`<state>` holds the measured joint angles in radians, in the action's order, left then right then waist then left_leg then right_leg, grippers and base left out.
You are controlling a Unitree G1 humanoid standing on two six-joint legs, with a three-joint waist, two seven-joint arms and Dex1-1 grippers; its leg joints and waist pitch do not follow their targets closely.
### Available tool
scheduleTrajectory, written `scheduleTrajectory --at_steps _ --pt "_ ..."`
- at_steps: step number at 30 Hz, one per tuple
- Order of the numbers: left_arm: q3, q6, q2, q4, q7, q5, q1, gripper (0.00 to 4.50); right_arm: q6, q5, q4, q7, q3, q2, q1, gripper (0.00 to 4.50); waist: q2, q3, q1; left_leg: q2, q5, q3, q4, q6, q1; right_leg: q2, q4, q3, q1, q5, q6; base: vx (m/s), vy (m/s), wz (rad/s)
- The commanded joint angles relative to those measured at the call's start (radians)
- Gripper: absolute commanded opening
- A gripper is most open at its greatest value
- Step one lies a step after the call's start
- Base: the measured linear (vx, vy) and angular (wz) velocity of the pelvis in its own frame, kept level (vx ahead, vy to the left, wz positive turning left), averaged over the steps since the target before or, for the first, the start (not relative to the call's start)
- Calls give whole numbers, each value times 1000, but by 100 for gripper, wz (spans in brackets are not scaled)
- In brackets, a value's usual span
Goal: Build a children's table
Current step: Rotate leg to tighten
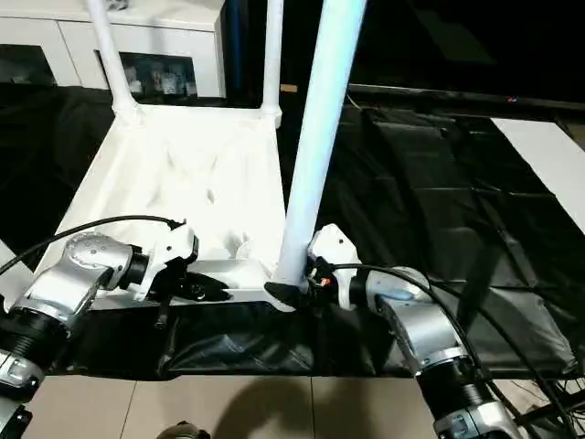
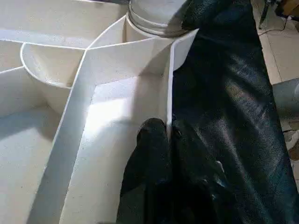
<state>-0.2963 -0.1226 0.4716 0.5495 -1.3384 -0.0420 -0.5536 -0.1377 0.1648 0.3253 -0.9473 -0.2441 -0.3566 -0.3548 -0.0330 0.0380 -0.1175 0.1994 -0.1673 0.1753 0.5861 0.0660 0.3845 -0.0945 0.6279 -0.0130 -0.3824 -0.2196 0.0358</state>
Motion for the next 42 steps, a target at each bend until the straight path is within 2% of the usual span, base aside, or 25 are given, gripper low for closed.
scheduleTrajectory --at_steps 1,7,13,18,19,20,21,22,23,25,26,29,31,32,33,34,35,36,37,38,39,40,41,42 --pt "-10 -6 -16 5 5 -2 5 0 19 -8 20 -8 1 -3 -18 341 -5 -49 3 24 -285 -1 -82 17 -25 -37 -80 17 18 -187 -203 0 0 0" --pt "-4 -5 -4 5 4 2 13 0 45 -12 72 -16 2 6 -39 286 -7 -48 6 24 -286 -1 -83 13 -24 -37 -80 17 17 -192 -203 0 0 0" --pt "-3 -12 -2 -4 2 -3 16 0 43 -4 97 -22 5 28 -47 262 -7 -47 9 26 -303 -2 -86 20 -24 -37 -83 18 15 -215 -199 0 0 0" --pt "6 -4 -50 -18 117 19 29 0 36 -1 71 13 -3 65 17 244 -1 -46 8 27 -317 -2 -87 24 -25 -38 -84 19 13 -218 -199 0 0 0" --pt "3 -40 -82 -38 171 27 44 0 30 -1 46 60 2 90 56 244 1 -43 5 30 -352 0 -89 34 -33 -38 -91 21 5 -244 -193 0 0 0" --pt "-1 -58 -109 -47 218 39 53 0 28 -3 32 102 6 114 83 242 5 -33 7 29 -373 -3 -94 40 -27 -36 -93 22 4 -268 -184 0 0 0" --pt "-4 -67 -125 -50 245 46 57 0 28 -4 25 126 9 129 97 242 2 -33 7 29 -389 -3 -95 42 -29 -36 -98 22 3 -293 -177 0 0 0" --pt "-16 -82 -156 -59 289 62 67 0 26 -13 12 190 13 165 125 241 5 -25 14 26 -450 -6 -98 50 -32 -38 -108 23 -5 -393 -150 0 0 0" --pt "-17 -82 -158 -60 291 62 68 0 26 -13 11 193 13 167 126 241 4 -26 15 26 -457 -8 -99 54 -33 -38 -111 23 -4 -412 -140 0 0 0" --pt "-25 -106 -218 -64 361 73 75 0 23 -29 5 306 23 236 151 241 7 -20 21 24 -482 -11 -106 60 -34 -39 -121 23 -8 -464 -114 0 0 0" --pt "-28 -115 -249 -61 402 81 75 0 26 -37 10 374 35 277 157 241 0 -21 23 20 -488 -13 -107 58 -39 -40 -129 24 -10 -503 -98 0 0 0" --pt "-43 -140 -303 -54 487 115 66 0 24 -59 32 537 57 385 149 229 5 -17 38 19 -511 -20 -115 60 -40 -39 -140 24 -15 -554 -73 0 0 0" --pt "-47 -151 -328 -45 522 132 55 0 31 -81 48 585 43 434 129 216 8 -18 48 15 -521 -23 -117 56 -40 -39 -145 20 -11 -572 -60 0 0 0" --pt "-46 -153 -335 -45 530 137 52 0 35 -87 49 579 29 445 122 216 8 -15 53 15 -527 -24 -120 56 -36 -37 -147 19 -10 -580 -55 0 0 0" --pt "-44 -155 -340 -46 529 138 50 0 48 -92 46 558 13 447 116 216 8 -14 56 14 -546 -26 -121 55 -37 -37 -153 16 -12 -603 -44 0 0 0" --pt "-44 -158 -340 -48 518 134 48 0 58 -93 39 536 4 441 113 216 9 -14 57 14 -566 -27 -118 53 -46 -39 -158 16 -19 -616 -40 0 0 0" --pt "-43 -160 -339 -53 509 135 49 0 63 -88 30 519 2 433 113 216 9 -14 58 14 -567 -26 -118 50 -47 -39 -160 16 -19 -614 -41 0 0 0" --pt "-41 -157 -330 -55 498 135 47 0 66 -72 20 497 9 423 112 239 3 -16 61 16 -556 -26 -121 44 -44 -38 -160 15 -14 -592 -45 0 0 0" --pt "-35 -152 -311 -65 470 132 50 0 68 -48 4 451 24 398 110 239 7 -16 58 17 -538 -25 -124 40 -40 -38 -157 17 -13 -560 -50 0 0 0" --pt "-30 -148 -294 -73 446 130 52 0 70 -28 -8 412 38 378 107 254 1 -16 59 17 -540 -24 -124 36 -41 -36 -158 17 -15 -555 -52 0 0 0" --pt "-25 -144 -273 -84 414 123 57 0 68 -13 -18 367 51 351 102 269 -2 -17 61 18 -526 -24 -123 21 -35 -39 -153 19 -8 -535 -58 0 0 0" --pt "-25 -144 -273 -84 414 123 57 0 68 -13 -18 367 51 351 102 273 -2 -16 64 19 -517 -23 -124 18 -31 -39 -152 20 -8 -526 -62 0 0 0" --pt "-21 -137 -252 -93 382 116 61 0 63 -1 -25 323 60 324 96 280 -9 -18 67 19 -486 -20 -124 12 -25 -39 -150 20 -6 -504 -70 0 0 0" --pt "-15 -116 -213 -102 333 104 68 0 48 23 -35 240 68 269 83 291 -6 -20 64 19 -474 -20 -123 8 -26 -40 -148 20 -4 -491 -75 0 0 0"
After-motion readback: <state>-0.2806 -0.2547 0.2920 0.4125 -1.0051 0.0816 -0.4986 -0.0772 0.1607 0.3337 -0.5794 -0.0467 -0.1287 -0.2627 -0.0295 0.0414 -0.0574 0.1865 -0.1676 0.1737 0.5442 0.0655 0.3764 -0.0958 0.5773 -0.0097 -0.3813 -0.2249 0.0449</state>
